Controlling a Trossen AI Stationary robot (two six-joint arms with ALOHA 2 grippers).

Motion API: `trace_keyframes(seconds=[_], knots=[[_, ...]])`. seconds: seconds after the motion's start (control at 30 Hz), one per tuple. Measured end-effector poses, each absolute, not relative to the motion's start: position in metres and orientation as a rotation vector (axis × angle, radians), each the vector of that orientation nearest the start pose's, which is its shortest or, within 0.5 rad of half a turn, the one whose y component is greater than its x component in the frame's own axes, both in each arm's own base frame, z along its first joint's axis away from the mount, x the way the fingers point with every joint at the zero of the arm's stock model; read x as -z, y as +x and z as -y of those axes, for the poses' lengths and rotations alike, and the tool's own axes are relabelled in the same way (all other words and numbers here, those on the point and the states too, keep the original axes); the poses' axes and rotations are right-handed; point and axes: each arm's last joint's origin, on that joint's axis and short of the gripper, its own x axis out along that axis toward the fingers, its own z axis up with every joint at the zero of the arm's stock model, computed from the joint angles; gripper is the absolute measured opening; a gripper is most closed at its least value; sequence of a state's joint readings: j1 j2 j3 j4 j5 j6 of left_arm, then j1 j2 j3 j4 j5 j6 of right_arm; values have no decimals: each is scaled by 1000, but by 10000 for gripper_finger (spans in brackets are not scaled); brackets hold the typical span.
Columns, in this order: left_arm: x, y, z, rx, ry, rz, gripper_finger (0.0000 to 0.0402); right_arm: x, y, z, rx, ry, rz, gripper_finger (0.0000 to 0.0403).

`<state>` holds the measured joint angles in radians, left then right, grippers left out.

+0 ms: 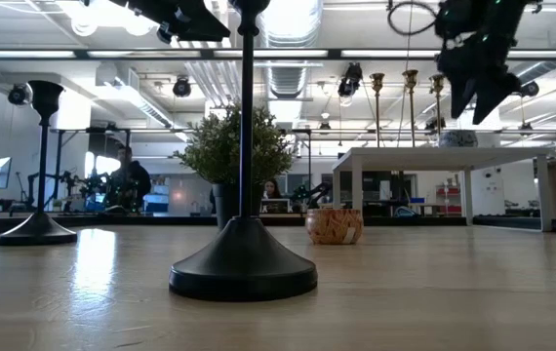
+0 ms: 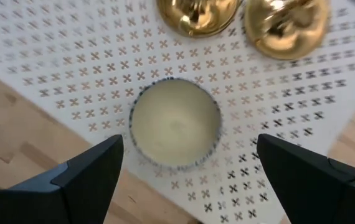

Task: Pick & Place candle stick holders
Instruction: Put the blue scented candle on the shelf

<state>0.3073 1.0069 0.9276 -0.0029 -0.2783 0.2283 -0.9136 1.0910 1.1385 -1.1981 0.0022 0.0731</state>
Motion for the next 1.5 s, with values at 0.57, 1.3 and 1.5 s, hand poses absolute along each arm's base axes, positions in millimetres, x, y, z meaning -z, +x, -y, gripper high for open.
trace_keyframes(seconds=[0.57,1.3,1.5], knots=[[-359,210,-75,-573,221,-149,179,-376,77,67,354,534,-472,363],[-359,210,-75,-573,221,-150,179,-325,63,42,261,482,-453,15],[-359,210,-75,-574,221,-149,179,-296,48,30,402,505,-417,8]])
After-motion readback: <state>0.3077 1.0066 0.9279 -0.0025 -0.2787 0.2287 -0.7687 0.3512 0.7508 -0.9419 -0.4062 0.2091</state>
